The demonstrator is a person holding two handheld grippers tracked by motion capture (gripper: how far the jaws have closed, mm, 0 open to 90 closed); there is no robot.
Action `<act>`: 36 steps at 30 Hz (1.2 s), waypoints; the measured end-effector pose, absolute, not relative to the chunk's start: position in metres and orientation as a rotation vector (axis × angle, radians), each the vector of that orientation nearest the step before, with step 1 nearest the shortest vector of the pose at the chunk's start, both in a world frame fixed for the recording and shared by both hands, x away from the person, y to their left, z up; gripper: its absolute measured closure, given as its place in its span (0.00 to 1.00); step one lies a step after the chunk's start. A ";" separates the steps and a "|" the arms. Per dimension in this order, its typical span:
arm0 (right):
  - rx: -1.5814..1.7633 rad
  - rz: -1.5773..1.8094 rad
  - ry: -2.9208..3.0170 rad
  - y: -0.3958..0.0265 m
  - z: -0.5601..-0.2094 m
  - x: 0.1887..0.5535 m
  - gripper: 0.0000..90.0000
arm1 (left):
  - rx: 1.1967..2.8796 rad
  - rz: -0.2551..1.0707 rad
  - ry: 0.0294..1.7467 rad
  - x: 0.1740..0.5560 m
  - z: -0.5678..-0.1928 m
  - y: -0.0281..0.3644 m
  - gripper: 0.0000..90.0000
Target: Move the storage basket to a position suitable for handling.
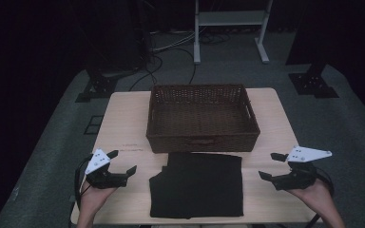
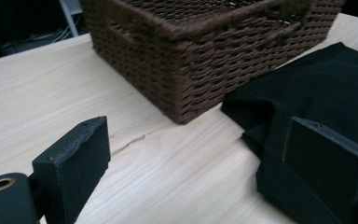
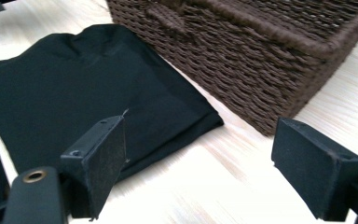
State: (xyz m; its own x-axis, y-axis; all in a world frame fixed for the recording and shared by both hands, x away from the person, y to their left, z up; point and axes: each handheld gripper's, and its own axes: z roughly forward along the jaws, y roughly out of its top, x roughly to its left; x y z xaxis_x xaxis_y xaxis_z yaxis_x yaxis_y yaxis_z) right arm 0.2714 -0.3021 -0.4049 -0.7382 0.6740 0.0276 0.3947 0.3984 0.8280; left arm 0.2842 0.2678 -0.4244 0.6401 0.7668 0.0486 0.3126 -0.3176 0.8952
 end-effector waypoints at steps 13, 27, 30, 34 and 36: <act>0.848 1.239 2.455 -0.282 -0.394 0.281 0.19 | 1.991 0.580 0.740 0.288 -0.411 0.239 0.07; 0.739 1.180 2.564 -0.257 -0.386 0.292 0.18 | 2.056 0.542 0.630 0.291 -0.396 0.212 0.07; 0.717 1.165 2.587 -0.251 -0.386 0.293 0.18 | 2.069 0.532 0.612 0.292 -0.395 0.207 0.07; 0.683 1.146 2.613 -0.245 -0.382 0.295 0.18 | 2.102 0.510 0.588 0.293 -0.393 0.199 0.07; 0.671 1.136 2.621 -0.243 -0.379 0.296 0.18 | 2.116 0.502 0.574 0.294 -0.392 0.195 0.07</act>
